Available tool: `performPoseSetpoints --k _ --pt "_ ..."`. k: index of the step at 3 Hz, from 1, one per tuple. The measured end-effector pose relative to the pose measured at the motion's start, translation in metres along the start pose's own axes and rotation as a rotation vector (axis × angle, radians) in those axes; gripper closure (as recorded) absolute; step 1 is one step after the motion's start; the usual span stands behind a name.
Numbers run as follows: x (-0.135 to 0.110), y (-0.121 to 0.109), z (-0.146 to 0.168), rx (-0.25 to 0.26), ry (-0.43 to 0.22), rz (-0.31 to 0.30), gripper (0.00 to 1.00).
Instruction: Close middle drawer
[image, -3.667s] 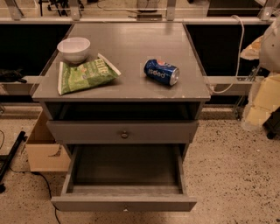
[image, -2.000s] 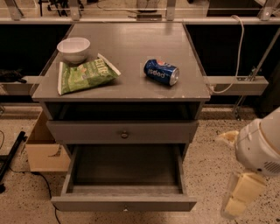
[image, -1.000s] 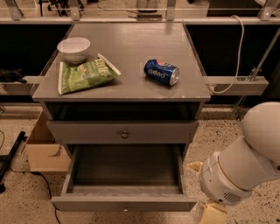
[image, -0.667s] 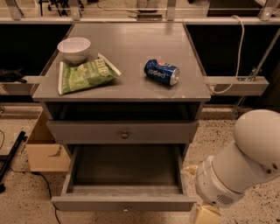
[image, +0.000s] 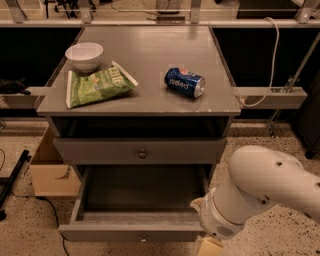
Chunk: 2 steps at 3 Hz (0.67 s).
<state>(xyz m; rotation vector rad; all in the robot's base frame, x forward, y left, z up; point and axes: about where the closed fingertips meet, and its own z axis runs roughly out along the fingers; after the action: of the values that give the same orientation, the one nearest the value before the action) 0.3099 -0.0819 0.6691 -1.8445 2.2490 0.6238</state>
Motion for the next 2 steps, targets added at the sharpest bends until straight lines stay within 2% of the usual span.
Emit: performPoseSetpoints --k 1,2 --pt "-0.012 -0.027 0.017 0.074 0.038 0.029 0.00" --pt "-0.007 -0.041 0.018 0.135 0.053 0.065 0.00"
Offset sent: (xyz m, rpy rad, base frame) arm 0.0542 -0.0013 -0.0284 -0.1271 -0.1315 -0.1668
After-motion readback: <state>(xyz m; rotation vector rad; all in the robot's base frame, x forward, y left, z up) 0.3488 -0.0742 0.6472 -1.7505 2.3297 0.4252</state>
